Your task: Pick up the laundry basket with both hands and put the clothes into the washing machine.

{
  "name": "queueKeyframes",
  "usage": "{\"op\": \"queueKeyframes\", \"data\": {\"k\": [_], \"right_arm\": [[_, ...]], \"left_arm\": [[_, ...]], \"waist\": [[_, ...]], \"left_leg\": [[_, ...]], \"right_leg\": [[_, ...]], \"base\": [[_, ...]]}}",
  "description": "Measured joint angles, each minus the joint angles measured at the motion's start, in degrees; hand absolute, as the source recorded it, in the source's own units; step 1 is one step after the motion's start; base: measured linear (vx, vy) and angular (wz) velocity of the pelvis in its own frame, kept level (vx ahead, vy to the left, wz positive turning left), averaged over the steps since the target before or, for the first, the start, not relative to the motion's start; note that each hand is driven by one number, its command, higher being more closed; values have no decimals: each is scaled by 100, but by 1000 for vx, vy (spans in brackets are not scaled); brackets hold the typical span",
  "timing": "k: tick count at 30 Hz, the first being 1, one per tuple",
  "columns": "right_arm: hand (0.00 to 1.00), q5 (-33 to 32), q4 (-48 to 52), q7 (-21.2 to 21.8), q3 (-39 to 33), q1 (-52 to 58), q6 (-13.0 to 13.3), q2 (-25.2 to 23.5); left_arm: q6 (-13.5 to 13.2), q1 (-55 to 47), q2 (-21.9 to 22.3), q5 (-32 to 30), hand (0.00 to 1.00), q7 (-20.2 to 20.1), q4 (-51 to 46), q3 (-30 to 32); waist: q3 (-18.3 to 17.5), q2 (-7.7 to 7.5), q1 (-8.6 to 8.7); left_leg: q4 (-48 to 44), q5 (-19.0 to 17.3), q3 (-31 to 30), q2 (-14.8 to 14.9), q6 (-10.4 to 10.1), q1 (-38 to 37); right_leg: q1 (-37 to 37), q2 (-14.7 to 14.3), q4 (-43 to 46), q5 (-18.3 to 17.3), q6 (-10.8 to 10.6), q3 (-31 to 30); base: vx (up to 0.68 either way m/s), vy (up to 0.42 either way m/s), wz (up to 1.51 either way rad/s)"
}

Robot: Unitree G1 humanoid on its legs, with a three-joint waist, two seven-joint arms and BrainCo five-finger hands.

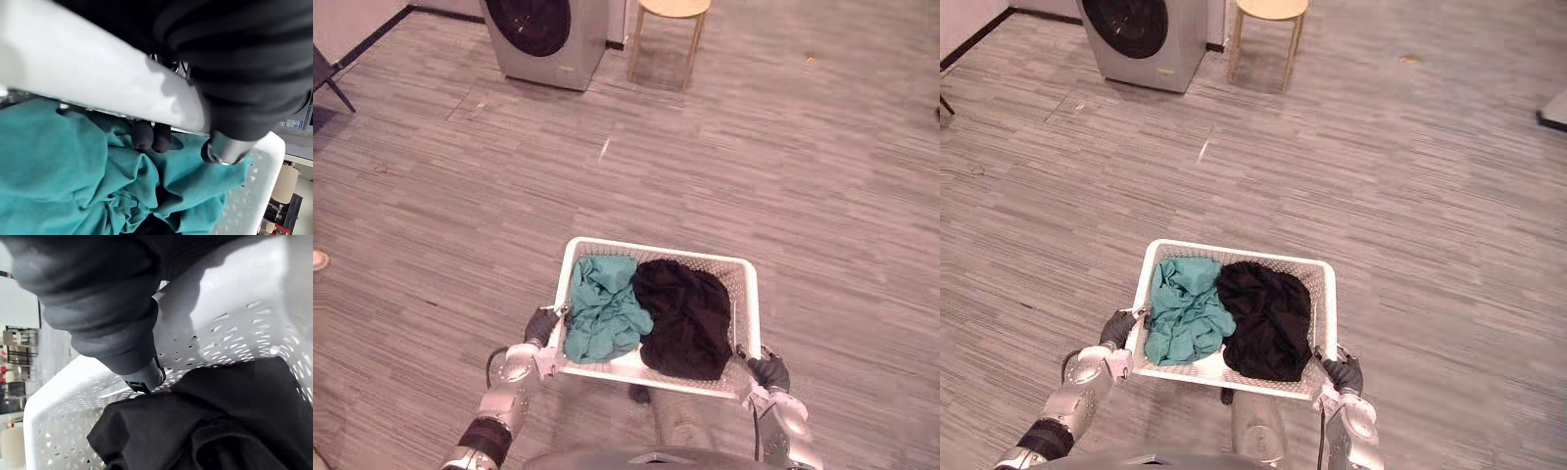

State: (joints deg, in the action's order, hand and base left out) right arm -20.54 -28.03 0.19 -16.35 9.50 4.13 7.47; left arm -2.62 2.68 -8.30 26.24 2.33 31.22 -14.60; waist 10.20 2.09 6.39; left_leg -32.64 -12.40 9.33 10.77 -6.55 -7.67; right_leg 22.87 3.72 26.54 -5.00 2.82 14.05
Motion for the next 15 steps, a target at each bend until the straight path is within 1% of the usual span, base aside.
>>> {"op": "queueKeyframes", "data": {"k": [1, 2, 3, 4, 5, 6, 7, 8, 9, 10, 11, 12, 13, 14, 15], "right_arm": [[100, 0, 4, 0, 61, 24, -30, -3], [100, -4, 4, -3, 204, 96, -70, 57], [100, -4, 4, -3, 239, 117, -72, 84], [100, -3, 4, -2, 283, 99, -73, 132], [100, -2, 4, -2, 304, 120, -74, 153], [100, -2, 5, -3, 359, 116, -67, 207], [100, -2, 6, -9, 422, 47, -64, 299], [100, 2, 6, -12, 445, -11, -68, 335], [100, 18, 6, -22, 532, -153, -73, 401], [100, 22, 4, -23, 685, -240, -66, 490], [100, 37, 5, -21, 713, -249, -59, 539], [100, 76, 3, -16, 790, -244, -64, 630], [100, 146, 3, -13, 859, -197, -79, 660], [100, 210, -26, -18, 821, -154, -93, 629], [100, 300, -47, -18, 751, 7, -122, 489]], "left_arm": [[16, -32, 7, 1, 100, 0, 27, 22], [19, -178, 40, 8, 100, 0, 82, 93], [23, -191, 40, 9, 100, 0, 97, 113], [25, -318, 40, 13, 100, -10, 94, 122], [24, -374, 41, 13, 100, -18, 84, 122], [22, -442, 51, 16, 100, -25, 69, 122], [21, -483, 69, 60, 100, -24, 37, 130], [21, -497, 71, 76, 100, -25, 19, 140], [21, -548, 81, 121, 100, -30, -57, 223], [17, -658, 147, 122, 100, -28, -136, 372], [11, -722, 180, 122, 100, -30, -153, 427], [12, -844, 199, 118, 100, -29, -169, 456], [29, -993, 255, 117, 100, -22, -156, 475], [50, -1061, 257, 116, 100, -18, -133, 475], [75, -1205, 264, 98, 100, -2, -130, 501]], "waist": [[31, 36, -24], [49, 76, -144], [61, 74, -179], [133, -14, -281], [168, -76, -349], [210, -149, -469], [231, -188, -562], [231, -186, -596], [242, -206, -642], [225, -176, -678], [188, -114, -705], [134, -18, -756], [61, 86, -795], [1, -7, -816], [-282, -305, -778]], "left_leg": [[-764, 477, 18, 178, 13, 248], [-2537, 715, 54, 442, -72, 817], [-3162, 644, 47, 470, 12, 1032], [-3799, 435, 150, 456, 129, 1346], [-3829, 352, 297, 450, 183, 1467], [-3524, 242, 580, 442, 329, 1770], [-2817, 181, 693, 403, 430, 2166], [-2308, 171, 672, 343, 446, 2349], [-995, 206, 498, 152, 398, 2620], [761, 472, 110, -31, 166, 2653], [1524, 625, -107, -36, -8, 2603], [2200, 748, -384, 76, -215, 2601], [2052, 790, -355, 164, -166, 2589], [1731, 1233, -378, 75, -196, 2617], [1264, 1255, -233, -318, -181, 2646]], "right_leg": [[-250, -56, -52, -141, 41, 15], [-866, -219, -208, -434, 93, -80], [-1156, -263, -353, -504, 104, -139], [-1845, -286, -752, -541, 89, -281], [-2145, -268, -967, -539, 88, -407], [-2589, -172, -1288, -539, 86, -610], [-2836, -72, -1481, -541, 83, -754], [-2922, -15, -1570, -543, 81, -820], [-3076, 128, -1718, -575, 26, -965], [-3197, 235, -1798, -657, -112, -1108], [-3257, 242, -1827, -718, -209, -1191], [-3471, 244, -1848, -1068, -455, -1364], [-3720, 342, -1783, -1527, -730, -1507], [-3803, 499, -1665, -1773, -643, -1584], [-3676, 920, -988, -1951, -683, -1716]], "base": [[696, -229, -7], [696, -184, -27], [831, -155, -42], [691, -90, -36], [659, -33, -48], [592, 10, -57], [568, 36, -61], [525, 82, -70], [512, 127, -82], [501, 158, -86], [506, 251, -95], [645, 472, -99], [662, 534, -96], [590, 490, -76], [662, 436, -35]]}}
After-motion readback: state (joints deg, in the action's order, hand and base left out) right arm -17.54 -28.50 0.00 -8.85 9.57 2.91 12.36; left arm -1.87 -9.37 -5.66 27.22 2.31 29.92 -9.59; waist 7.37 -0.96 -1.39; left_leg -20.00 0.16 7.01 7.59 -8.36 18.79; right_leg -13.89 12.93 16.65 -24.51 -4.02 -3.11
